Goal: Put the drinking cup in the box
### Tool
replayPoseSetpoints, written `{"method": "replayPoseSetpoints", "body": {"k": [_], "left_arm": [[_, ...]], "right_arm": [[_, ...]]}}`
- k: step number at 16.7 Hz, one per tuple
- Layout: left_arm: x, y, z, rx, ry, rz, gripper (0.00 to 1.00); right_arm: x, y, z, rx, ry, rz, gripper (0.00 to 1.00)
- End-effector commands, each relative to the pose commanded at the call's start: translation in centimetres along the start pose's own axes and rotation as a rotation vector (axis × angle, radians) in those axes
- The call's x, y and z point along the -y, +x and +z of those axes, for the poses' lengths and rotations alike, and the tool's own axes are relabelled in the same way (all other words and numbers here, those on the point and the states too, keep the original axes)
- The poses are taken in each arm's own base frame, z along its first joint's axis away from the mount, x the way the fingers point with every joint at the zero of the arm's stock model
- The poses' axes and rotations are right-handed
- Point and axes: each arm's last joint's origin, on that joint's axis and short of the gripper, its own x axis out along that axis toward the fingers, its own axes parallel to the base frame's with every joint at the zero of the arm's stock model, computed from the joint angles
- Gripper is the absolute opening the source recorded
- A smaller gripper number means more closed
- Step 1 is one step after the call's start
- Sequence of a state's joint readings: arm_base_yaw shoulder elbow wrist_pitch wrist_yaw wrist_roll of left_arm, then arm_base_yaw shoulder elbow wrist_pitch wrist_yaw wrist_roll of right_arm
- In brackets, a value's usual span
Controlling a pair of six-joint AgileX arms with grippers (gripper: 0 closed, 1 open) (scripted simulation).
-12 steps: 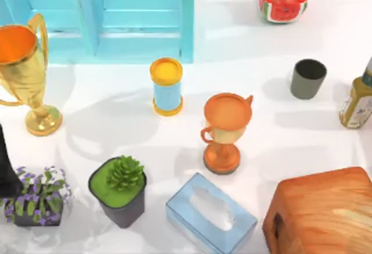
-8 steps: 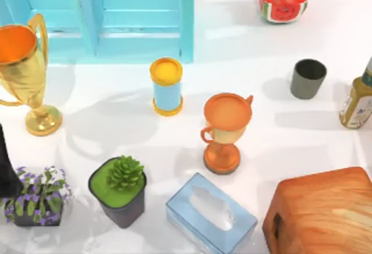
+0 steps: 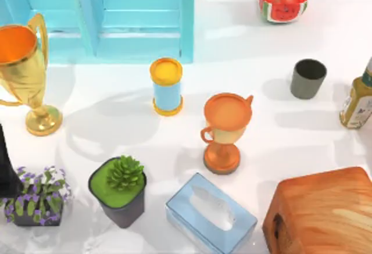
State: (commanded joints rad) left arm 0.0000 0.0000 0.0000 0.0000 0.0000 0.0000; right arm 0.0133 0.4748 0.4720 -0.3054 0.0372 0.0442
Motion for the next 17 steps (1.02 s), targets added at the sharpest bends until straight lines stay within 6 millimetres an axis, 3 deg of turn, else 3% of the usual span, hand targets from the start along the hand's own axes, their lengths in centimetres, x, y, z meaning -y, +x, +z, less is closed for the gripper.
{"method": "replayPoseSetpoints", "body": {"k": [4, 9, 13, 17], "left_arm": [[0.0, 0.0, 0.0, 0.0, 0.0, 0.0, 1.0], [0.0, 0.0, 0.0, 0.0, 0.0, 0.0, 1.0], [0.0, 0.0, 0.0, 0.0, 0.0, 0.0, 1.0], [0.0, 0.0, 0.0, 0.0, 0.0, 0.0, 1.0]], "right_arm": [[-0.8, 3.0, 6.6, -0.23, 0.012, -0.013, 1.0], [-2.6, 11.2, 12.9, -0.544, 0.011, -0.018, 1.0], [-4.9, 19.3, 14.0, -0.789, -0.002, -0.015, 1.0], [-7.2, 26.3, 12.1, -0.993, -0.02, -0.011, 1.0]]}}
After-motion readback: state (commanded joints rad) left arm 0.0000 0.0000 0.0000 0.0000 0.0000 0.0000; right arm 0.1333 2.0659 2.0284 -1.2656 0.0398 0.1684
